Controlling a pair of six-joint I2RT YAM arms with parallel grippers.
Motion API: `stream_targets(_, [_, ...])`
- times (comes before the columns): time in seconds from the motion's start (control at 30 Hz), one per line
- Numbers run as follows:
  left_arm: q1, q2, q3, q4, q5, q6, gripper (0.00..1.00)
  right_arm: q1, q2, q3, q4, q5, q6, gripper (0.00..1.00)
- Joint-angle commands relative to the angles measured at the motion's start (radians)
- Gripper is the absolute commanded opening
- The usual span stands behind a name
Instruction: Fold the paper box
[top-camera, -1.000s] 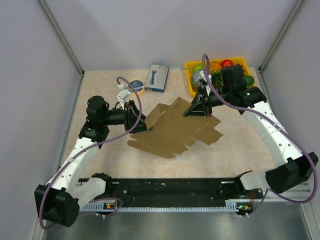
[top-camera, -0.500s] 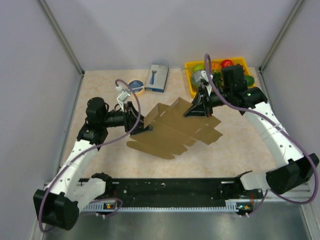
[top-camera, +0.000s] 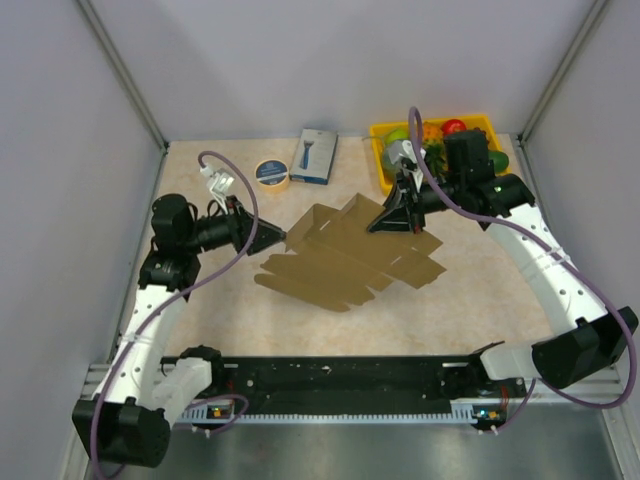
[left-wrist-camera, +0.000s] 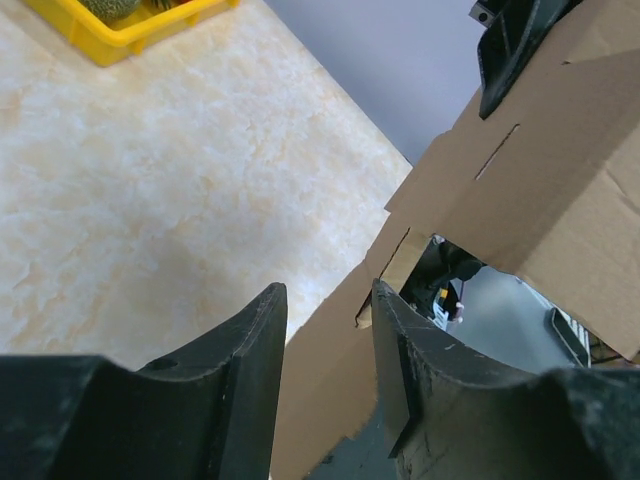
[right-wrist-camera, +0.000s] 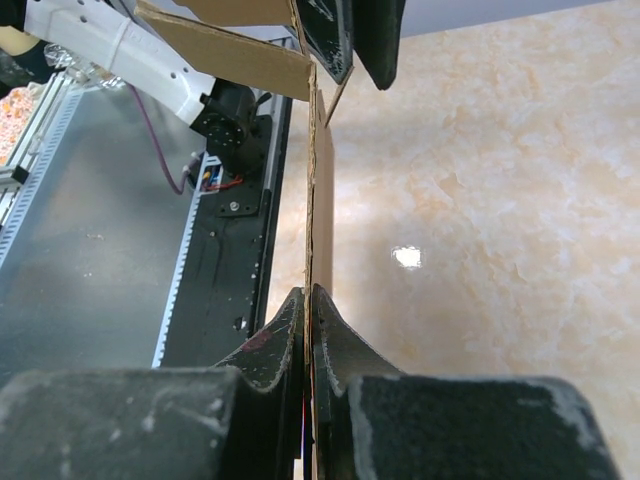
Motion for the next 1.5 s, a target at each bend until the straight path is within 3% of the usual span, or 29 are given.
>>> stream_targets(0.0, [0.002, 0.042, 0.015, 0.099, 0.045, -0.051, 0.44, -0.011, -0.038, 0.024, 0.033, -0.031, -0.004, 0.00])
stream_targets(0.17, [0.002, 0.003, -0.008, 0.157, 0.028, -0.076, 0.51, -0.011, -0.041, 0.021, 0.035, -0.025, -0.004, 0.00])
stream_targets(0.27, [0.005, -0.015, 0.013, 0.084, -0.034, -0.045, 0.55, -0.011, -0.036, 0.021, 0.036, -0.027, -0.003, 0.00])
stream_targets(0.57, [0.016, 0.008, 0.026, 0.034, -0.160, -0.058, 0.53, -0.010, -0.044, 0.017, 0.038, -0.019, -0.001, 0.00])
stream_targets(0.7, [0.011, 0.043, -0.011, 0.125, -0.023, -0.114, 0.48, -0.011, -0.040, 0.014, 0.039, -0.020, -0.001, 0.00])
stream_targets(0.73, [0.007, 0.040, -0.026, 0.239, 0.063, -0.164, 0.44, -0.011, -0.036, 0.014, 0.039, -0.022, -0.003, 0.00])
stream_targets(0.83, [-0.009, 0.010, -0.075, 0.327, 0.132, -0.206, 0.46, -0.011, -0.032, 0.014, 0.039, -0.025, -0.003, 0.00])
stream_targets(1.27, [-0.098, 0.025, -0.115, 0.479, 0.200, -0.297, 0.47, -0.011, -0.033, 0.011, 0.044, -0.034, 0.005, 0.00])
stream_targets(1.4, [-0.147, 0.040, -0.106, 0.463, 0.189, -0.272, 0.58, -0.011, -0.032, 0.010, 0.047, -0.037, 0.006, 0.00])
stream_targets(1.47, [-0.168, 0.052, -0.099, 0.411, 0.174, -0.229, 0.58, -0.010, -0.033, 0.010, 0.047, -0.040, 0.008, 0.00])
